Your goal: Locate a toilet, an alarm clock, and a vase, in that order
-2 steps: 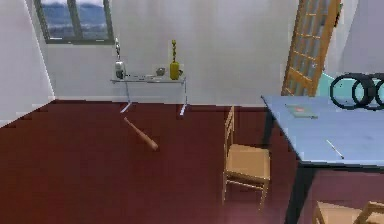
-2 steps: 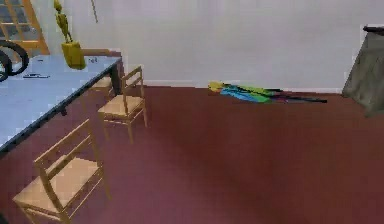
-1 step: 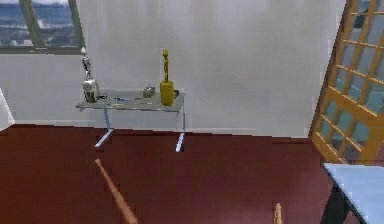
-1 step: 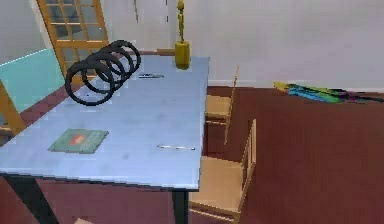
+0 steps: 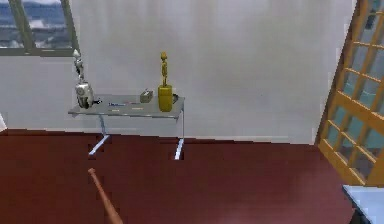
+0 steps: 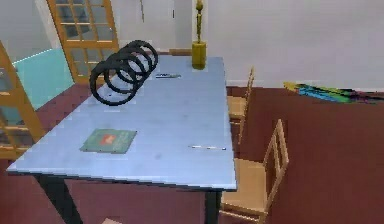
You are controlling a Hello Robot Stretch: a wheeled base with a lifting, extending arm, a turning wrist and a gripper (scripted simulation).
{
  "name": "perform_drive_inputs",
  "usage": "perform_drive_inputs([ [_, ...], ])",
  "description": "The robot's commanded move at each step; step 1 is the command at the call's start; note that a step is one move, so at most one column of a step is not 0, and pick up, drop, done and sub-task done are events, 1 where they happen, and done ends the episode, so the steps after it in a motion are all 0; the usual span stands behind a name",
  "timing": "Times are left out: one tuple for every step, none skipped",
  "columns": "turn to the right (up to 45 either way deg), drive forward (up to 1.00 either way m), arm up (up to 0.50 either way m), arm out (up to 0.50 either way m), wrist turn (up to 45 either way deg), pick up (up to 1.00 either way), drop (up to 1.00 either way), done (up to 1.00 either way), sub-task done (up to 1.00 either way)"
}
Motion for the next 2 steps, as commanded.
perform_drive_inputs([
  [9.0, 0.0, 0.0, 0.0, 0.0, 0.0, 0.0, 0.0, 0.0],
  [0.0, 0.6, 0.0, 0.0, 0.0, 0.0, 0.0, 0.0, 0.0],
])
